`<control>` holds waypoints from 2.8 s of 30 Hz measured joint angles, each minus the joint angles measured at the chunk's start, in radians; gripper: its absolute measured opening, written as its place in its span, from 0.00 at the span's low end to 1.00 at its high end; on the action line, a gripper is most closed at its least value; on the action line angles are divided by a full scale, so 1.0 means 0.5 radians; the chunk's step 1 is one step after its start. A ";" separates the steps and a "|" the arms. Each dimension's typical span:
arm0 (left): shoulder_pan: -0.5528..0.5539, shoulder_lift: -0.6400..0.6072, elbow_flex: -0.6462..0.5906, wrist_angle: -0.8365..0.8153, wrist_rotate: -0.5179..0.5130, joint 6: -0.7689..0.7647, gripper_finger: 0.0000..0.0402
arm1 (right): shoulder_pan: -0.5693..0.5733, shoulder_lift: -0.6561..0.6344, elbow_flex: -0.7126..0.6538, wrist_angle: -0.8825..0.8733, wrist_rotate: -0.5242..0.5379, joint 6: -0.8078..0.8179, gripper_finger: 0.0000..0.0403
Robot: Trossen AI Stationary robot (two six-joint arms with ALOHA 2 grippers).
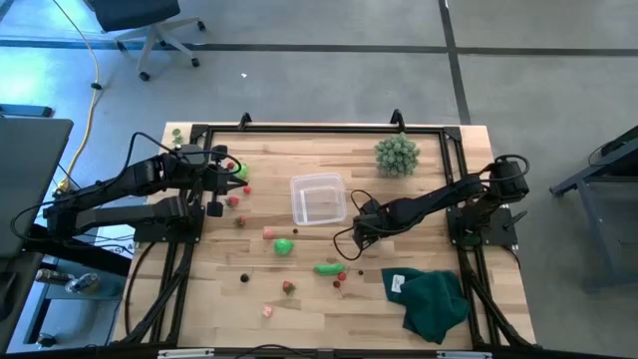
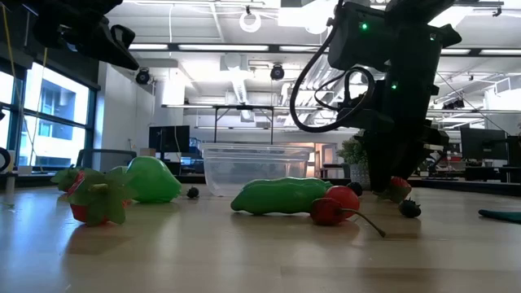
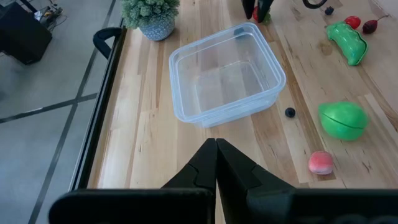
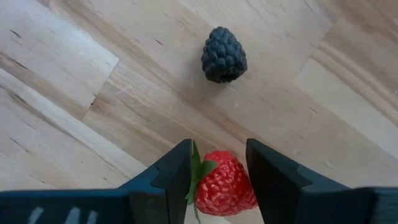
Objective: Pick and placing Produce into tupperware
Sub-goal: Put the strawberry into the transparent bin
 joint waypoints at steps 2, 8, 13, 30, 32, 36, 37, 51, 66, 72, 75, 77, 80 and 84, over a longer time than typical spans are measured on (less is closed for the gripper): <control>0.000 0.000 0.000 0.000 0.000 0.001 0.00 | 0.000 0.000 0.000 0.000 0.001 -0.022 0.35; 0.001 0.000 0.000 0.000 0.000 0.000 0.00 | 0.000 -0.001 0.000 0.000 -0.001 -0.166 0.35; 0.000 0.000 0.000 0.000 0.000 0.001 0.00 | 0.000 -0.001 0.000 0.011 0.000 -0.226 0.35; 0.000 0.000 0.001 0.001 0.000 0.000 0.00 | -0.030 -0.002 0.005 0.127 -0.024 -0.507 0.35; 0.001 -0.001 0.000 0.001 0.000 0.000 0.00 | -0.054 -0.002 0.016 0.111 -0.021 -0.523 0.35; 0.000 0.000 0.001 0.001 0.000 0.000 0.00 | -0.093 -0.002 0.106 0.055 -0.014 -0.536 0.35; 0.001 0.000 0.000 0.001 0.000 0.000 0.00 | -0.096 -0.002 0.138 0.028 -0.012 -0.542 0.35; 0.000 -0.001 0.001 0.001 0.000 0.000 0.00 | -0.090 -0.003 0.369 -0.603 -0.101 0.048 0.35; 0.001 -0.001 0.001 0.001 0.000 0.000 0.00 | -0.086 -0.003 0.369 -0.583 -0.188 0.543 0.35; 0.000 0.000 0.001 0.001 0.000 0.000 0.00 | -0.078 -0.003 0.369 -0.567 -0.190 0.638 0.35; 0.000 -0.001 0.001 0.001 0.000 0.000 0.00 | -0.055 -0.003 0.369 -0.566 -0.179 0.697 0.35; 0.000 -0.001 0.001 0.001 0.000 0.000 0.00 | -0.034 -0.003 0.369 -0.557 -0.142 0.733 0.35; 0.000 0.000 0.001 0.001 0.000 0.000 0.00 | -0.009 -0.002 0.369 -0.553 -0.105 0.740 0.35; 0.001 -0.001 0.000 0.001 0.000 0.001 0.00 | 0.008 -0.002 0.369 -0.552 -0.069 0.740 0.35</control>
